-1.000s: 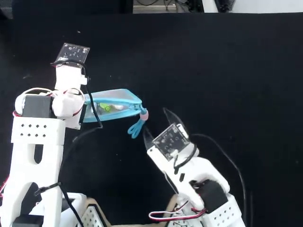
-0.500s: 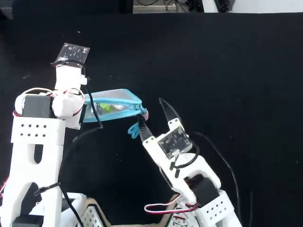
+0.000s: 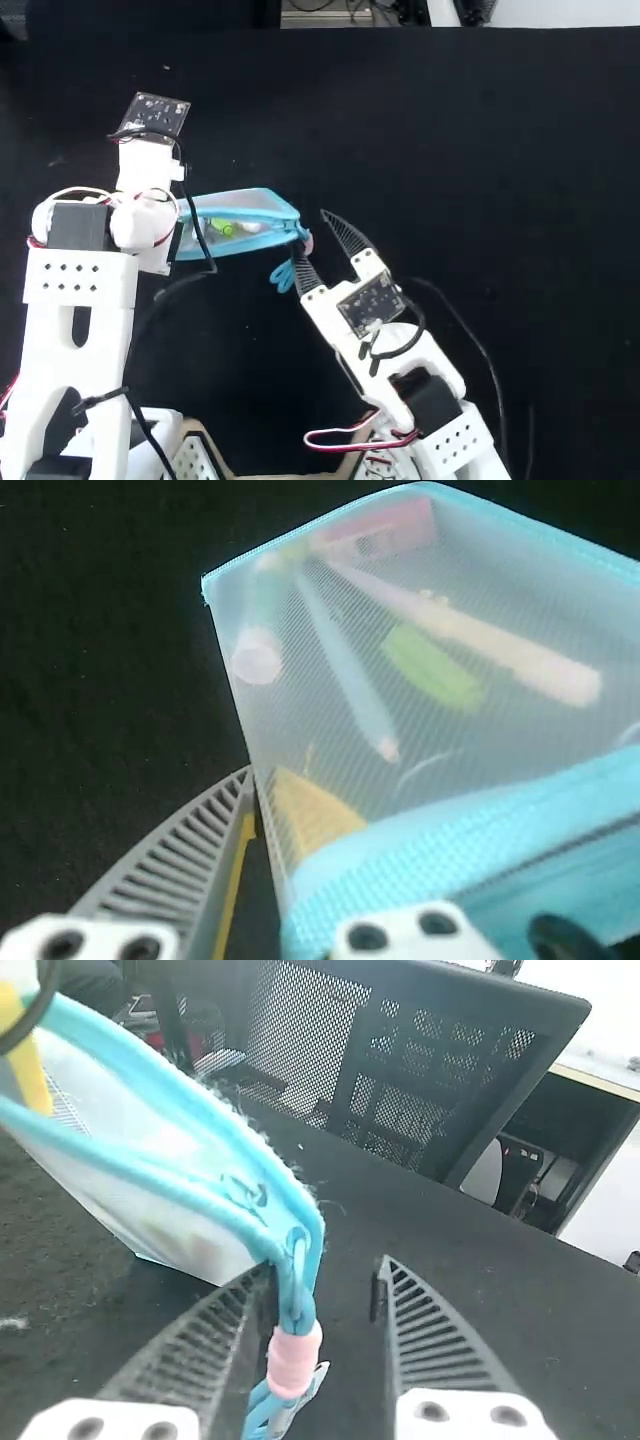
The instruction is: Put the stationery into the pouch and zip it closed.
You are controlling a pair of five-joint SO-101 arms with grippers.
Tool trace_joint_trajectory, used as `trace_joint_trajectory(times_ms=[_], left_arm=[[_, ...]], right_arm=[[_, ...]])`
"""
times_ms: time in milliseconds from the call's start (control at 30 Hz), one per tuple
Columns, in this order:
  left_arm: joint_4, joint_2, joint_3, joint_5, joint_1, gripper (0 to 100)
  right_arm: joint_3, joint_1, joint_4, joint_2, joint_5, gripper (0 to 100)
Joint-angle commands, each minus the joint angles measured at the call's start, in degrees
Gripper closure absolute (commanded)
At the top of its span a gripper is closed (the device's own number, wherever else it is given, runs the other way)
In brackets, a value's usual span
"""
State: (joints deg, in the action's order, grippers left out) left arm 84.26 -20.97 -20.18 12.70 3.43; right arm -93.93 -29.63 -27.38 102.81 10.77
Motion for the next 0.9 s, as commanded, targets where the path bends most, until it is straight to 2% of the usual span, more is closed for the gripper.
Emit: trace_joint_trajectory(times_ms=[0, 167, 433, 600, 867], left_arm=[[0.97, 2.37, -4.79, 0.44, 0.57, 97], [0.97, 2.37, -4.79, 0.35, 0.48, 97], [0.97, 2.37, -4.79, 0.35, 0.4, 97], [0.97, 2.37, -4.79, 0.35, 0.4, 97], [0.97, 2.37, -4.79, 0.35, 0.4, 97]], right_arm=[[0.31, -0.62, 1.76, 1.01, -0.09, 84.8], [0.57, -0.62, 1.58, 0.84, -0.09, 84.9], [5.76, -0.35, -5.19, 0.84, 0.0, 84.8], [6.29, -0.44, -4.66, -0.84, 1.49, 84.9], [10.24, -0.26, 0.09, -12.53, 1.23, 84.9]])
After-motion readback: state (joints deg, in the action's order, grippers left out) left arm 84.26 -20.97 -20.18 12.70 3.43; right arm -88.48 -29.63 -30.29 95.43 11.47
